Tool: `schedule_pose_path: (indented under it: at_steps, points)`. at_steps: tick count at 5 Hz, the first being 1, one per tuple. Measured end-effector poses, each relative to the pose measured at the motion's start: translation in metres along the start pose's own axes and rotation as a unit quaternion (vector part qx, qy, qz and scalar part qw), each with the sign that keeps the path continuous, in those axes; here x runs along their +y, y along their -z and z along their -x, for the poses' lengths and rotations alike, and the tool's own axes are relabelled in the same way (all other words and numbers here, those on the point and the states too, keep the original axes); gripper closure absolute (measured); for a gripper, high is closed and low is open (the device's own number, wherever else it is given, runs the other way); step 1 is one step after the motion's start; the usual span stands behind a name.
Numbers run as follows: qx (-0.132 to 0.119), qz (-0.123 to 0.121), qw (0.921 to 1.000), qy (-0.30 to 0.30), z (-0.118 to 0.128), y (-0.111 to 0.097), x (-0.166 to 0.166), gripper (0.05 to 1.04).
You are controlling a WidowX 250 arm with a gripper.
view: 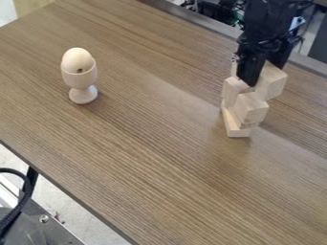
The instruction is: Put the arch block on top of the tower
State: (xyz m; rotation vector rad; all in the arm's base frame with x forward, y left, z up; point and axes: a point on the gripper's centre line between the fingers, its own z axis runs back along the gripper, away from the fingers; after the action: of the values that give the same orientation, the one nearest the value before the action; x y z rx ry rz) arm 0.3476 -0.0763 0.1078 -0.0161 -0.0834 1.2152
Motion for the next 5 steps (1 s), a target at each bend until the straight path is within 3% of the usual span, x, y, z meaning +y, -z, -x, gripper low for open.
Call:
schedule_pose_path:
  at_steps: [5]
  points:
    - [-0.007,0.020,0.9998,0.008,-0.0083,0.0112,-0.0008,0.501]
